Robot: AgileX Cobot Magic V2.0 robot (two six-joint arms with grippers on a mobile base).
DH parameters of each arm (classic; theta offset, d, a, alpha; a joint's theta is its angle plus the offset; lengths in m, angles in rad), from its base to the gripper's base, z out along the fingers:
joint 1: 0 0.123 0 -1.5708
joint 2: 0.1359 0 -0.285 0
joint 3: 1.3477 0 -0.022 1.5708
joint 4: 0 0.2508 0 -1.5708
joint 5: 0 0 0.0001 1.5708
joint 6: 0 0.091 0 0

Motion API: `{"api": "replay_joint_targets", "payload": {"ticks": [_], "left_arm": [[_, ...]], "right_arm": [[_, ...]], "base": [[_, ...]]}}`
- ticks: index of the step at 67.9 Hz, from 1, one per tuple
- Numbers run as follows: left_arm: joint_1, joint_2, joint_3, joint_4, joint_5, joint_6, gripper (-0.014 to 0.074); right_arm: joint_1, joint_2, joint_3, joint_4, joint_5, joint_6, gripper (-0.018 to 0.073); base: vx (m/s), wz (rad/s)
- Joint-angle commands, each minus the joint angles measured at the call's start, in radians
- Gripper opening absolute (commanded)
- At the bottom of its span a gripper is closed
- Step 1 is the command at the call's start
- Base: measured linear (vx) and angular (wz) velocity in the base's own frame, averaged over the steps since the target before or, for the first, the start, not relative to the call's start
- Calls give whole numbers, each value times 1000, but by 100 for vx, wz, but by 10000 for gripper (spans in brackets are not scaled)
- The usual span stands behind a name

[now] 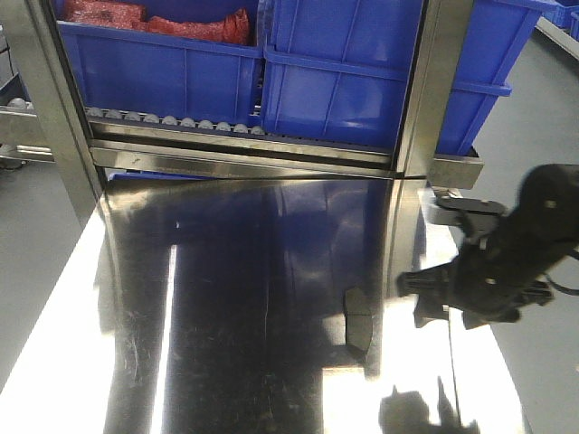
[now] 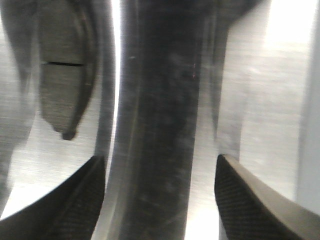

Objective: Move and align brake pads A on conveyor
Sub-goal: 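Lower the right gripper and close it on the brake pad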

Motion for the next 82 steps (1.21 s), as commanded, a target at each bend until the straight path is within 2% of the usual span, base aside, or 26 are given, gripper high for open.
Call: {"api": "replay_joint_targets", "payload": {"ticks": [1, 10, 16, 43, 82], "left_arm": [[-4, 11, -24, 8, -87, -2, -6], [-4, 11, -24, 8, -87, -2, -6], [-4, 11, -24, 8, -87, -2, -6], [-4, 11, -24, 8, -87, -2, -6], [-4, 11, -24, 8, -87, -2, -6]], "right_arm": [[75, 18, -90, -39, 9, 59, 449], [170, 95, -187, -107, 16, 180, 449], [198, 138, -243, -110, 20, 202, 449], [194, 275, -399, -109, 116, 233, 450], [194, 361, -408, -130, 112, 245, 433]], "base": [[0, 0], [0, 0], [0, 0], [0, 0], [0, 0]]}}
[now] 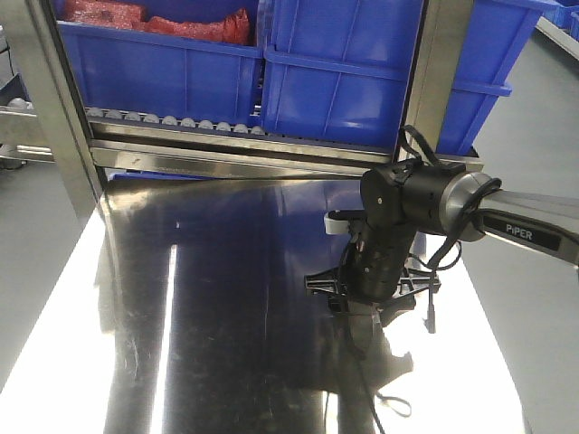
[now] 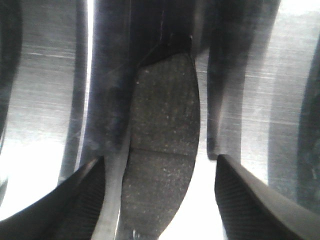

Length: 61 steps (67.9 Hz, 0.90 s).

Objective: Move and align brake pads A on conveyor
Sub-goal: 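Lower the right gripper and close it on the brake pad, then lift the brake pad with the right gripper off the table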

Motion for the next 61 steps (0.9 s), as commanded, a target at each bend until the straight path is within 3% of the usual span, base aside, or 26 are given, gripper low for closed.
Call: {"api": "replay_joint_targets", "payload": {"ticks": [1, 9, 21, 29, 61], "left_arm": [[-4, 11, -24, 8, -88, -2, -6], [-4, 11, -24, 8, -88, -2, -6], [-4, 11, -24, 8, -88, -2, -6], [-4, 11, -24, 8, -88, -2, -6], [-4, 11, -24, 8, -88, -2, -6]], "right_arm": [[-6, -44, -29, -14, -25, 4, 428], [-6, -44, -29, -17, -43, 4, 337], [-6, -44, -29, -15, -46, -6, 93], [-6, -44, -29, -22, -44, -17, -17], [-6, -144, -26, -77, -56, -68, -8]], "base": [[0, 0], [0, 0], [0, 0], [0, 0], [0, 0]]}}
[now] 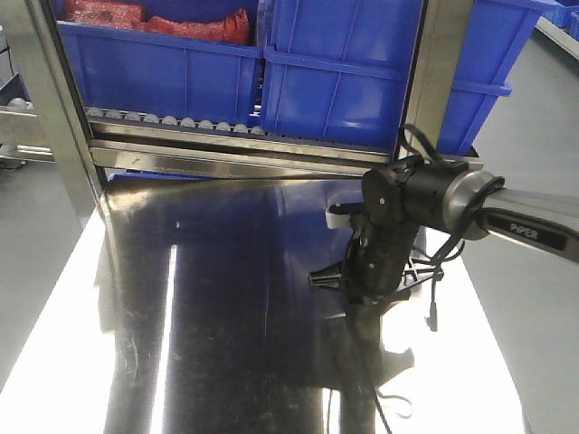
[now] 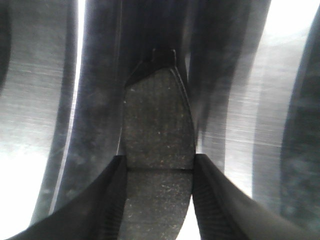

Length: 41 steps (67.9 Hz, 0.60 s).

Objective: Move and align brake pads A on conveyor
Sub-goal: 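Lift the brake pad with the right gripper off the table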

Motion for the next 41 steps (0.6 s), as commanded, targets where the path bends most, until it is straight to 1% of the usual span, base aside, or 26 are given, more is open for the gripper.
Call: {"api": "replay_joint_targets", "payload": {"ticks": [1, 5, 11, 18, 24, 31, 36, 41], "left_arm": [[-4, 11, -24, 8, -88, -2, -6], [-4, 11, -24, 8, -88, -2, -6], [-4, 11, -24, 8, -88, -2, -6], [-4, 11, -24, 8, -88, -2, -6], [-4, 11, -24, 7, -88, -2, -6], [-4, 11, -24, 7, -88, -2, -6], [-4, 11, -24, 7, -88, -2, -6], [-4, 11, -24, 7, -88, -2, -6]], "right_arm": [[-6, -118, -27, -5, -24, -55, -8], [-8, -153, -27, -6, -24, -87, -7], [-28, -207, -27, -6, -23, -91, -5], [-75, -277, -27, 13, -17, -108, -4], [-118, -352, -15, 37, -14, -168, -4], [-176, -458, 78, 43, -63, -215, -4], [-217, -558, 187, 42, -135, -219, -4], [-240, -660, 293, 24, -213, -220, -4]], "base": [[0, 0], [0, 0], [0, 0], [0, 0], [0, 0], [0, 0], [0, 0], [0, 0]]}}
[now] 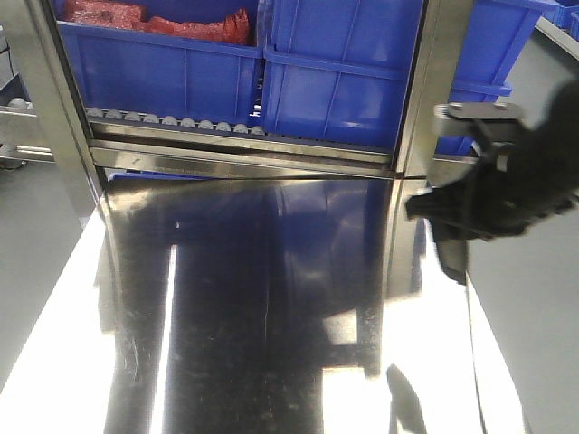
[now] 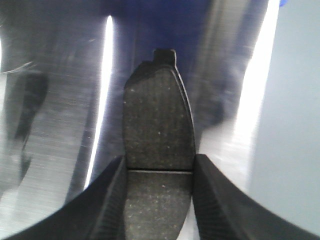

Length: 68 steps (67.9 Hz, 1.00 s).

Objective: Move and align brake pads A on conveyor
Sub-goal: 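Lift the brake pad with the right gripper off the table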

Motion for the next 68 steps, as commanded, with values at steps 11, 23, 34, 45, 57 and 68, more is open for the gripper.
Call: {"api": "replay_joint_targets", "payload": {"ticks": [11, 23, 34, 45, 57, 68], "left_arm": [[-4, 11, -24, 7, -88, -2, -6], [-4, 11, -24, 7, -88, -2, -6], [-4, 11, -24, 7, -88, -2, -6], [-4, 11, -24, 7, -88, -2, -6], [-4, 11, -24, 7, -88, -2, -6], [-4, 11, -24, 7, -88, -2, -6]], "right_arm": [[-30, -393, 291, -51, -264, -18, -4], [-29, -643, 471, -24, -319, -20, -4], [-29, -845, 610, -18, -358, -45, -4], [-29, -1026, 718, -18, -362, -80, -4], [-29, -1189, 813, -11, -393, -105, -4], [-29, -1277, 855, 2, -439, -104, -4]], "base": [[0, 0], [0, 0], [0, 0], [0, 0], [0, 0], [0, 0]]}}
